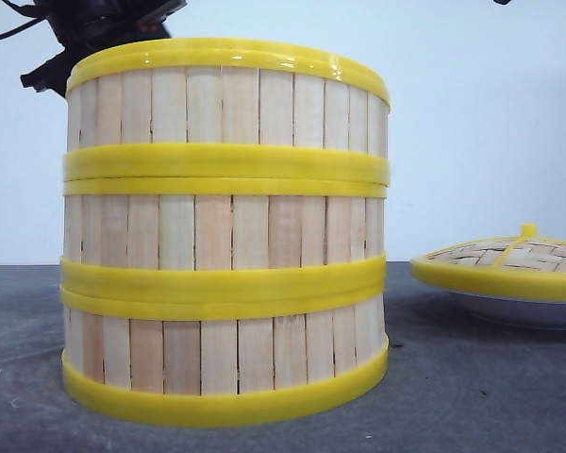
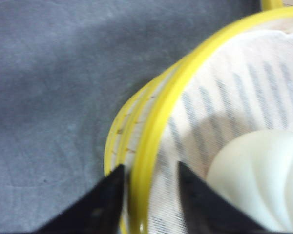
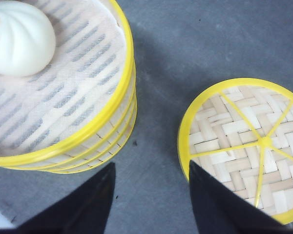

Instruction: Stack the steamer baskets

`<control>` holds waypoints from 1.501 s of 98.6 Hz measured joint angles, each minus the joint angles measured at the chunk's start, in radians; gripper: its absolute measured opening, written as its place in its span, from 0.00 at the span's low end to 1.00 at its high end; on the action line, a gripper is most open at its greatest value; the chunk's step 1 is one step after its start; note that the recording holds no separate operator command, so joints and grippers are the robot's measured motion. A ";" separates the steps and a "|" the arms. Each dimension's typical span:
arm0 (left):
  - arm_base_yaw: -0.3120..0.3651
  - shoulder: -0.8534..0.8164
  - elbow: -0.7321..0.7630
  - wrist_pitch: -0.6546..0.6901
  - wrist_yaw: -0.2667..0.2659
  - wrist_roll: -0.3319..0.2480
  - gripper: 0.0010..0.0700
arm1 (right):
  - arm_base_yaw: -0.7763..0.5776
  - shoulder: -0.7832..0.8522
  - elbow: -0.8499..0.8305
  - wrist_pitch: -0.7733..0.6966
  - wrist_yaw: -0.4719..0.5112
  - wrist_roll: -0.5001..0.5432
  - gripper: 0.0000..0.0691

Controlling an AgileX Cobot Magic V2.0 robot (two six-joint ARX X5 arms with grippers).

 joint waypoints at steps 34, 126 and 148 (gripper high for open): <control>0.000 0.000 0.000 0.002 0.000 0.000 0.49 | 0.000 0.000 0.000 0.002 0.002 0.000 0.42; 0.163 -0.307 0.002 -0.013 -0.262 0.000 0.49 | -0.475 0.068 -0.363 0.445 -0.128 -0.025 0.62; 0.175 -0.347 0.001 -0.123 -0.319 -0.003 0.49 | -0.476 0.163 -0.378 0.532 -0.130 -0.019 0.62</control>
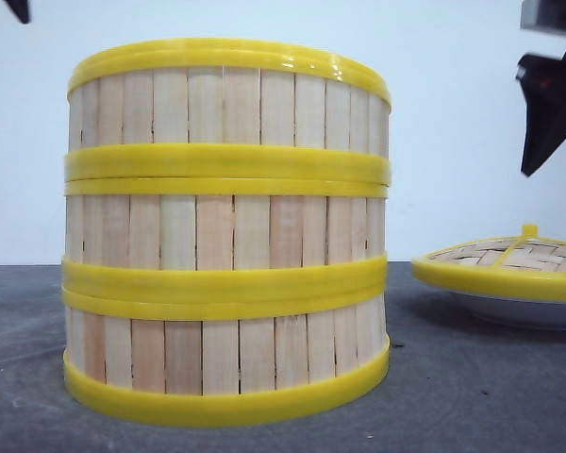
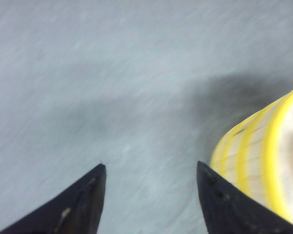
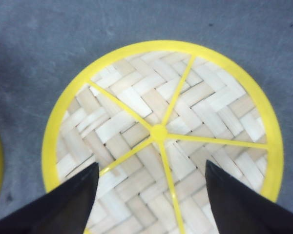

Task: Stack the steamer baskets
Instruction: 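Move the right gripper to the lid knob and grasp it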

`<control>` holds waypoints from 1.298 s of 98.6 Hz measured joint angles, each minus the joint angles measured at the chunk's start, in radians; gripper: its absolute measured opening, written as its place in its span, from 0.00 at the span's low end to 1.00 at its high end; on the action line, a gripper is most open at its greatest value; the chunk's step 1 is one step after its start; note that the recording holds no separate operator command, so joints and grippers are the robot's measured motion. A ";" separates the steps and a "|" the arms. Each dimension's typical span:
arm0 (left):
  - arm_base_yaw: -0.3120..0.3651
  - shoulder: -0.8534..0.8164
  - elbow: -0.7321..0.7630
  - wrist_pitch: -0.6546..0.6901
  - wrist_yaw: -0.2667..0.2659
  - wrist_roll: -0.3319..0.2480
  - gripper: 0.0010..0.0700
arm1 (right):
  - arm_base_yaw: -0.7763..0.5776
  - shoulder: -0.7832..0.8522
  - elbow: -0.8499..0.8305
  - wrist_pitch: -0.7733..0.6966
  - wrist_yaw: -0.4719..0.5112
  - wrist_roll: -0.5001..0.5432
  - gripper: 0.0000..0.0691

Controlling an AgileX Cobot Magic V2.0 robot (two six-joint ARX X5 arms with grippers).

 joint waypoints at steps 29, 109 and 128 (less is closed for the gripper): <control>0.002 -0.124 -0.114 0.002 -0.023 -0.014 0.49 | 0.000 0.107 0.000 0.093 0.000 0.001 0.61; 0.002 -0.219 -0.228 0.001 -0.024 -0.023 0.49 | 0.001 0.200 0.000 0.145 -0.007 0.001 0.14; 0.002 -0.219 -0.228 0.000 -0.024 -0.023 0.49 | 0.000 0.200 0.000 0.146 -0.008 0.002 0.09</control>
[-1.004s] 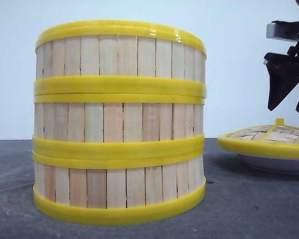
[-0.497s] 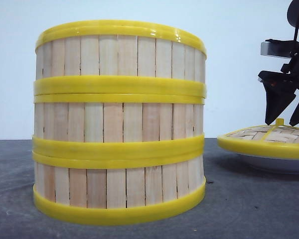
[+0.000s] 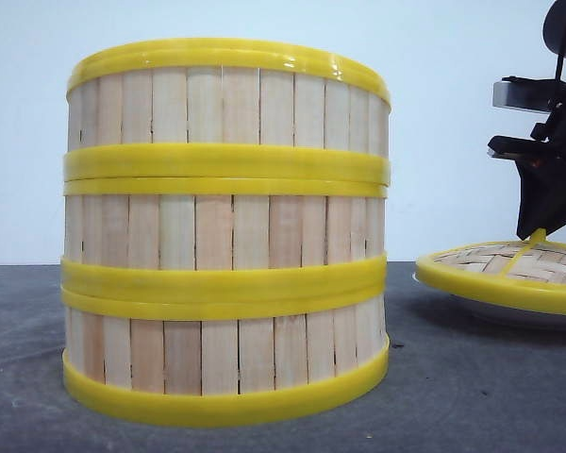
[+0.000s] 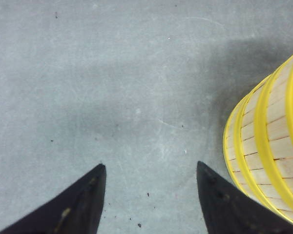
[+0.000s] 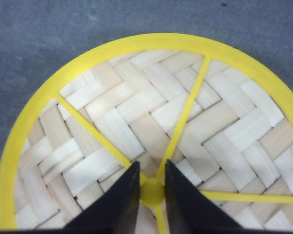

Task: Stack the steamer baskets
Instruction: 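Move the right gripper to the lid knob and grasp it, then lift the woven lid off the white plate toward the stack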

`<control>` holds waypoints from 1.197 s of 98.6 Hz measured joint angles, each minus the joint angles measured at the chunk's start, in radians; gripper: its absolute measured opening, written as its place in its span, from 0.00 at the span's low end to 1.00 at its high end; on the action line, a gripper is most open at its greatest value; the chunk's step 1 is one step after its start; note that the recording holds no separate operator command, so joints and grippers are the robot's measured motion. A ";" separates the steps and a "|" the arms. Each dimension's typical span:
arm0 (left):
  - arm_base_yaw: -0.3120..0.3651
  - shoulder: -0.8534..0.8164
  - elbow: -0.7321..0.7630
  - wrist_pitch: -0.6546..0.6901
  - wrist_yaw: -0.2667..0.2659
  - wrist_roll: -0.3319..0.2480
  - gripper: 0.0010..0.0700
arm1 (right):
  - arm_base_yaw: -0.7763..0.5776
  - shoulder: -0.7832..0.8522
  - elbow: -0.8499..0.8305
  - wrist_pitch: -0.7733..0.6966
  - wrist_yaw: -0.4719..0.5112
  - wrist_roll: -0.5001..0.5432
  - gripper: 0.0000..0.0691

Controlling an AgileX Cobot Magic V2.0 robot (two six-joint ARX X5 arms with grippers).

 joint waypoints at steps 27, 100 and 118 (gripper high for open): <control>0.000 0.000 0.000 0.000 0.000 0.000 0.49 | 0.000 0.000 0.000 0.000 0.000 0.003 0.08; 0.000 0.000 0.000 0.000 0.000 0.000 0.49 | 0.000 -0.028 0.067 -0.048 -0.043 0.003 0.08; 0.000 0.000 0.000 0.000 0.000 0.000 0.49 | 0.001 -0.063 0.157 -0.115 -0.049 0.003 0.08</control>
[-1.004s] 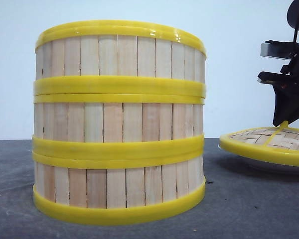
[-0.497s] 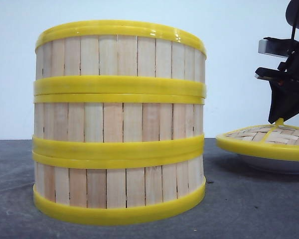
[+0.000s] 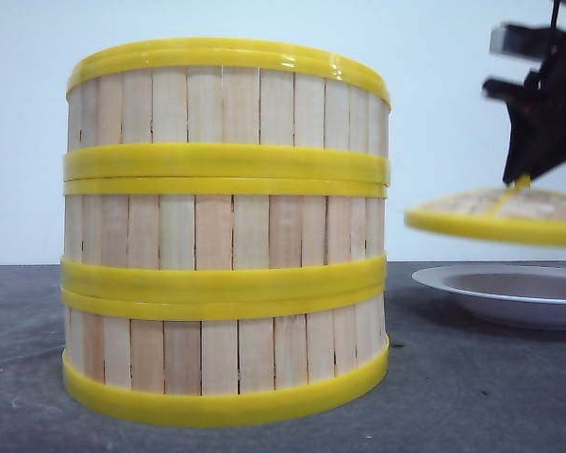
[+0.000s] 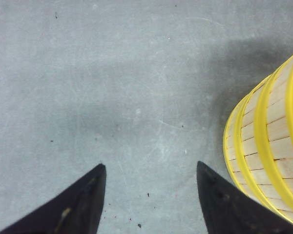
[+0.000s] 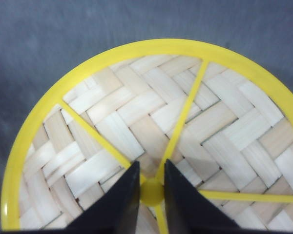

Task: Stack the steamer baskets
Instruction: 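Lift the woven lid off the white plate toward the stack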

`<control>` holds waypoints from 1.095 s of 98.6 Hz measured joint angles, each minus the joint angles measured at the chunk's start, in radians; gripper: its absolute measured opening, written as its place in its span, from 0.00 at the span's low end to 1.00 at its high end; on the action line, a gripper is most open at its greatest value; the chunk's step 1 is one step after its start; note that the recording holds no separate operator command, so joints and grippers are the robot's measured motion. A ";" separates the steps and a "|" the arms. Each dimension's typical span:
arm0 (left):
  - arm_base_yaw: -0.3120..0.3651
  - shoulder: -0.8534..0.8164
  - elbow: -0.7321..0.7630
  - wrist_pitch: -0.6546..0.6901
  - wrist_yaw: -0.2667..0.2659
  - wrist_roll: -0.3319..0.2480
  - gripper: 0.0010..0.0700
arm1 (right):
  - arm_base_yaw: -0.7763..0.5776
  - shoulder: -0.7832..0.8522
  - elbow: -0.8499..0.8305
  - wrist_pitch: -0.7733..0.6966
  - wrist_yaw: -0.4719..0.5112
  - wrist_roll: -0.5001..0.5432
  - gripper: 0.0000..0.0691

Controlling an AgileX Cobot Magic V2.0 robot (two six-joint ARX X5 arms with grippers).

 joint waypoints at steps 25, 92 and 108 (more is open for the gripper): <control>0.000 0.000 0.000 0.003 0.000 0.000 0.49 | 0.052 -0.003 0.187 -0.173 -0.002 -0.003 0.08; 0.000 0.000 0.000 0.026 0.000 0.000 0.49 | 0.337 -0.008 0.611 -0.464 -0.049 -0.031 0.08; 0.000 0.000 0.000 0.026 0.000 0.000 0.49 | 0.428 -0.008 0.611 -0.464 -0.049 -0.031 0.08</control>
